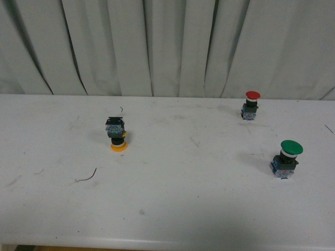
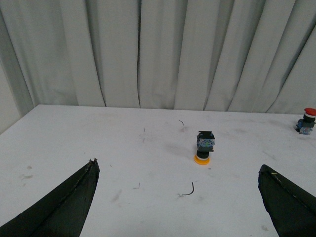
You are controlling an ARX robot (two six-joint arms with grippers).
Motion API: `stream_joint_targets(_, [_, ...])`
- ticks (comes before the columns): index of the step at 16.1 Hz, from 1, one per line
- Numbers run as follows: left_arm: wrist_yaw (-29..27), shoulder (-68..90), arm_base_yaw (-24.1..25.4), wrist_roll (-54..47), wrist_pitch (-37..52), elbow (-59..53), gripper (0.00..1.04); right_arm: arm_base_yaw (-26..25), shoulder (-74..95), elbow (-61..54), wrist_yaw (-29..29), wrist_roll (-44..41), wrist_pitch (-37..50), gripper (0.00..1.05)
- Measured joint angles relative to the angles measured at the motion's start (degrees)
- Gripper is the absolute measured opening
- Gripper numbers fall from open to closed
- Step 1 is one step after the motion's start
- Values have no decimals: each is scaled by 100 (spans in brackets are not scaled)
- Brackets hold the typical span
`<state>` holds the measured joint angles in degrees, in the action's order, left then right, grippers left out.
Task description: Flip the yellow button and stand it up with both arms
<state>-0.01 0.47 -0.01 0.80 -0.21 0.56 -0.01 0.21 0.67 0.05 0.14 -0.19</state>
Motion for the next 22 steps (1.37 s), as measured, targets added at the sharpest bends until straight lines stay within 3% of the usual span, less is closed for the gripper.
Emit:
stream_joint_targets(19, [0, 0, 0, 0, 0, -2, 98, 0, 0, 0, 0, 0, 0, 98])
stream_joint_targets(21, [-1154, 809, -498, 553, -1484, 625, 98, 0, 0, 0, 11, 2, -2, 98])
stream_joint_targets(22, [-1502, 1213, -645, 826, -1709, 909, 98, 0, -2, 0, -13, 0, 4, 98])
